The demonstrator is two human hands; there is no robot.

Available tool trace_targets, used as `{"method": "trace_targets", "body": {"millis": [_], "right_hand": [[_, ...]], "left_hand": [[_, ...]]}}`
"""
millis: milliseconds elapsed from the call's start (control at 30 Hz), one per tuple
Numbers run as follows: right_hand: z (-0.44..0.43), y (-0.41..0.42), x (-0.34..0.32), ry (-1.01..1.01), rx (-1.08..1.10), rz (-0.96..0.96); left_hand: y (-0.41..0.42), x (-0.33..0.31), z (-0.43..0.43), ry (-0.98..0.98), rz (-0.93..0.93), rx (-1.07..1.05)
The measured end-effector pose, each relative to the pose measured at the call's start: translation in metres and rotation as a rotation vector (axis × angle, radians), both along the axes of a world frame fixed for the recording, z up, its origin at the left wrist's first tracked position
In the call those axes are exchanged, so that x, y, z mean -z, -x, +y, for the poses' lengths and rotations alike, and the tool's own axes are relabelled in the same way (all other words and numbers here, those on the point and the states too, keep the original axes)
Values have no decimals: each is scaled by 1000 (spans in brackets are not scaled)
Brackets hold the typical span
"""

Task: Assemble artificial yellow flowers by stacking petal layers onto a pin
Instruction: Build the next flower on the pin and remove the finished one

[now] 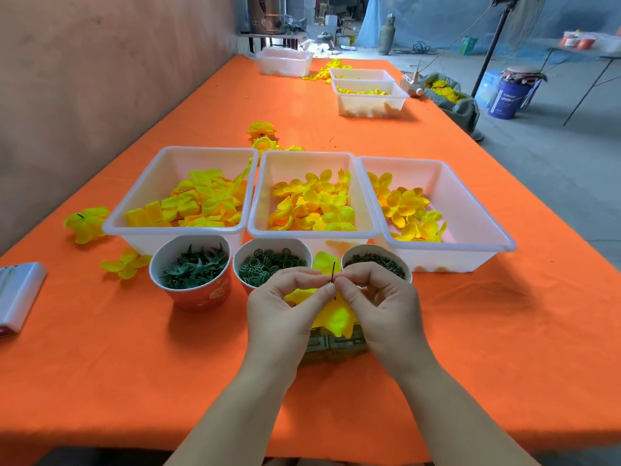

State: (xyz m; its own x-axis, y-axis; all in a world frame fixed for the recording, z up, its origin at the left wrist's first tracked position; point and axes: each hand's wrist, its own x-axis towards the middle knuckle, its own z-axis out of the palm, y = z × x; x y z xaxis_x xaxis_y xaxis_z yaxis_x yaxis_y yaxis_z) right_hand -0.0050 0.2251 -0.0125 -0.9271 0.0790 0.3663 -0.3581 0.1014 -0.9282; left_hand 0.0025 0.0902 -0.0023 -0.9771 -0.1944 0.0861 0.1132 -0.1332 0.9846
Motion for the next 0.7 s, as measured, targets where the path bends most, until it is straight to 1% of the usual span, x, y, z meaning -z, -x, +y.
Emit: {"method": "trace_targets", "body": {"millis": [267, 433, 700], "right_hand": [[1, 4, 2, 27, -70, -14], [0, 3, 4, 29, -66, 15], [-2, 2, 14, 4, -31, 64]], "left_hand": [[-1, -3, -1, 117, 71, 27], [-2, -6, -1, 167, 63, 42], [-1, -3, -9, 310, 87, 46]]}}
